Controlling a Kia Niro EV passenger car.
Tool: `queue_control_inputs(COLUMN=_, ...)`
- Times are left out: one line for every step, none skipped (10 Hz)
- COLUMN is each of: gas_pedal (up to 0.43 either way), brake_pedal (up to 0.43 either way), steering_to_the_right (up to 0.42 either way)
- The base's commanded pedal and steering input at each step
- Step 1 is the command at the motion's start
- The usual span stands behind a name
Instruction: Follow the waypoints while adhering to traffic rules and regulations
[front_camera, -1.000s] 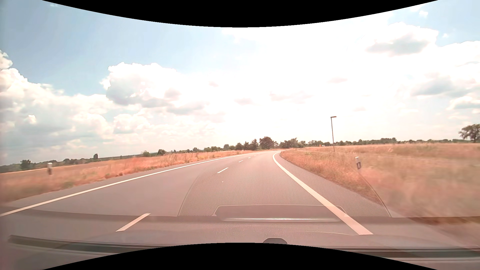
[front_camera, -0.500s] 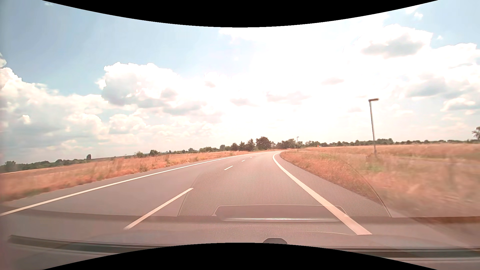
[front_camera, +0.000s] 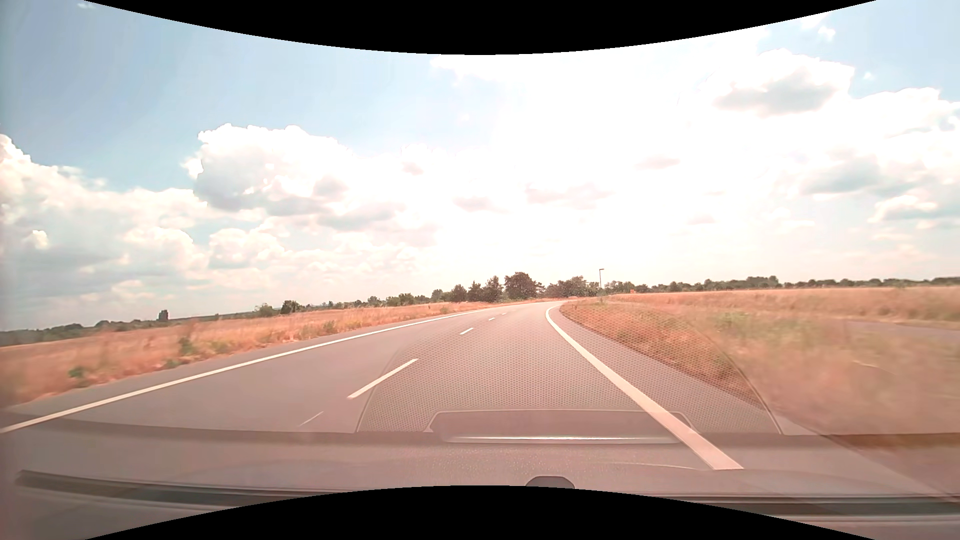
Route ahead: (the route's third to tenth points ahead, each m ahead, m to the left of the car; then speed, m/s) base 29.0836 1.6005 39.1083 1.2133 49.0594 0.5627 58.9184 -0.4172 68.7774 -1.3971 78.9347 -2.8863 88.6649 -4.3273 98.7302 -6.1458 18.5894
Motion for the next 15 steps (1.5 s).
queue_control_inputs(gas_pedal=0.039, brake_pedal=0.0, steering_to_the_right=0.004)
queue_control_inputs(gas_pedal=0.039, brake_pedal=0.0, steering_to_the_right=0.004)
queue_control_inputs(gas_pedal=0.039, brake_pedal=0.0, steering_to_the_right=0.004)
queue_control_inputs(gas_pedal=0.039, brake_pedal=0.0, steering_to_the_right=0.004)
queue_control_inputs(gas_pedal=0.039, brake_pedal=0.0, steering_to_the_right=0.004)
queue_control_inputs(gas_pedal=0.047, brake_pedal=0.0, steering_to_the_right=0.004)
queue_control_inputs(gas_pedal=0.047, brake_pedal=0.0, steering_to_the_right=0.004)
queue_control_inputs(gas_pedal=0.047, brake_pedal=0.0, steering_to_the_right=0.004)
queue_control_inputs(gas_pedal=0.047, brake_pedal=0.0, steering_to_the_right=0.004)
queue_control_inputs(gas_pedal=0.047, brake_pedal=0.0, steering_to_the_right=0.004)
queue_control_inputs(gas_pedal=0.047, brake_pedal=0.0, steering_to_the_right=0.004)
queue_control_inputs(gas_pedal=0.047, brake_pedal=0.0, steering_to_the_right=0.004)
queue_control_inputs(gas_pedal=0.047, brake_pedal=0.0, steering_to_the_right=0.004)
queue_control_inputs(gas_pedal=0.047, brake_pedal=0.0, steering_to_the_right=0.004)
queue_control_inputs(gas_pedal=0.047, brake_pedal=0.0, steering_to_the_right=0.004)
